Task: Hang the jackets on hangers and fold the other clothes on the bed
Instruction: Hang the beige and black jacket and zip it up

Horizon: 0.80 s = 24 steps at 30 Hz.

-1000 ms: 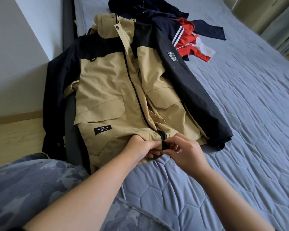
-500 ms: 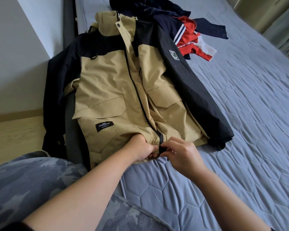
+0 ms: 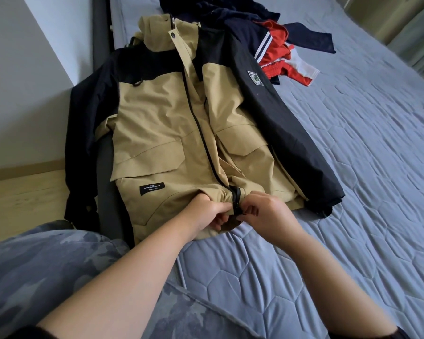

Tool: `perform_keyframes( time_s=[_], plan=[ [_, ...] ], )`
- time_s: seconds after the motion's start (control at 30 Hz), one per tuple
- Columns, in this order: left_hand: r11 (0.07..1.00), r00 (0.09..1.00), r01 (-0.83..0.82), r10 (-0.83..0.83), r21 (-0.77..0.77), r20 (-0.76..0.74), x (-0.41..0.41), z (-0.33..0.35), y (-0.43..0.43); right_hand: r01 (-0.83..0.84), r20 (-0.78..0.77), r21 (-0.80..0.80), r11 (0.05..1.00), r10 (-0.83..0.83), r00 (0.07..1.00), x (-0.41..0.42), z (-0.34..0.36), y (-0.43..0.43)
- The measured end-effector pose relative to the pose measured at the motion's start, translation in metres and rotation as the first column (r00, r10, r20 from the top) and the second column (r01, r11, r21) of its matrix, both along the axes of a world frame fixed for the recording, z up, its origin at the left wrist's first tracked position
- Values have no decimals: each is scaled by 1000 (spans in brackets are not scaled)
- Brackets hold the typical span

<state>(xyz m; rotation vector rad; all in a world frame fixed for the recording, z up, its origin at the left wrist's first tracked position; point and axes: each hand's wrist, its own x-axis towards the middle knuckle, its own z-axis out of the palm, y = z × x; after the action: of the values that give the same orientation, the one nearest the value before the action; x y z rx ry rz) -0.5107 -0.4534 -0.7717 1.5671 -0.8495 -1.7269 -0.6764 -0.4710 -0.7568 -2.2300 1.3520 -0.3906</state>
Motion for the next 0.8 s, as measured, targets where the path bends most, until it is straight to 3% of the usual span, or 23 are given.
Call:
perform_keyframes(
  time_s=[0.4, 0.57, 0.8],
  plan=[
    [999, 999, -48, 48, -17, 24, -17, -6, 3, -89, -146, -60, 994, 80, 986, -7, 30, -12],
    [998, 990, 61, -64, 23, 123, -18, -10, 6, -136, -214, -133, 982, 106, 971, 0, 20, -22],
    [989, 998, 68, -68, 129, -1, -15, -9, 4, -123, -247, -111, 986, 93, 964, 9, 8, -26]
  ],
)
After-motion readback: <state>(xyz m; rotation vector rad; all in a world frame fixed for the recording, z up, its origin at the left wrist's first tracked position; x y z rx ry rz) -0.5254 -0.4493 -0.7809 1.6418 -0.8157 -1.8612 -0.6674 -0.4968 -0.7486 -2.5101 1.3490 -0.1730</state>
